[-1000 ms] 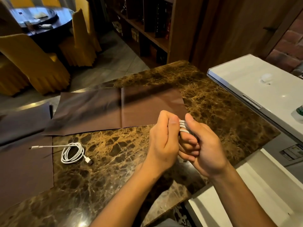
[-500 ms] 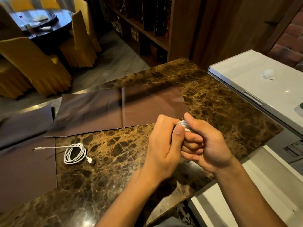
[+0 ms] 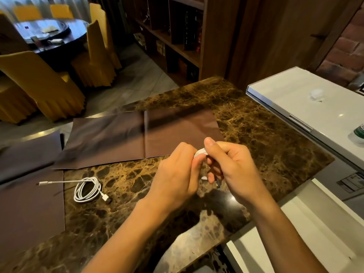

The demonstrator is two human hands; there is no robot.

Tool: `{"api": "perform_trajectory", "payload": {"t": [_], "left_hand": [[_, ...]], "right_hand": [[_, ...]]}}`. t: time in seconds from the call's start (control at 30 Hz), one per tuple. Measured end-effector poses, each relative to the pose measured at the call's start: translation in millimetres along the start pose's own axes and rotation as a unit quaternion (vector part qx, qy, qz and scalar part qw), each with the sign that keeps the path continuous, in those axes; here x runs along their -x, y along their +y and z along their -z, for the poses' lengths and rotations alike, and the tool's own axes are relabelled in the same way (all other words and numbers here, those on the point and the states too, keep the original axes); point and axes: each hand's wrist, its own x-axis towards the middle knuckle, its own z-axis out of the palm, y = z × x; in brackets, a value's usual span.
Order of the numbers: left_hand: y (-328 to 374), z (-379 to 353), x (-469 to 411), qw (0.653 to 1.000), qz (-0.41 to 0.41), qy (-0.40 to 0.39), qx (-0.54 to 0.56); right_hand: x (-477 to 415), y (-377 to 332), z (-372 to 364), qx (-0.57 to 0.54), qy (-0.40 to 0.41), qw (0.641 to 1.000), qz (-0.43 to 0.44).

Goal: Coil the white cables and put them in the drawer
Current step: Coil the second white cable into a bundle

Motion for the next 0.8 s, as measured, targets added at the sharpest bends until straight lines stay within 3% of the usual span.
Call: {"api": "perform_trajectory", "payload": {"t": [0.1,0.2,0.27,0.47,0.63,0.8], "left_hand": [[-2.6,5.3,-2.6,0.998,0.039,-0.044,0.021],[5.3,6.1,-2.0,0.968,0.146,-0.074,0.192],[13.1,2.4,0.7,0.95,0.189,-0.072,0.237],[13.7,-0.8,1.9,0.964,0.178,-0.101,0.172],[8.6,-4.3,2.3,0.938,0.22,-0.101,0.249],[-4.6,3.2,12.9,0.963,0.147,-0.112,0.194]], "right_hand": [[-3.9,3.6,0.0,-0.022,0.003,1.0,-0.021],[-6.5,5.8,-6.5,-0.063,-0.01,0.996,-0.057],[-7.0,10.1,-9.0,-0.076,0.01,0.995,-0.071],[-4.8,22.6,-13.2,-0.168,0.052,0.979,-0.105],[-4.7,26.6,-7.5,-0.174,0.04,0.977,-0.118],[-4.6,27.4,4.6,-0.23,0.077,0.961,-0.136]]}}
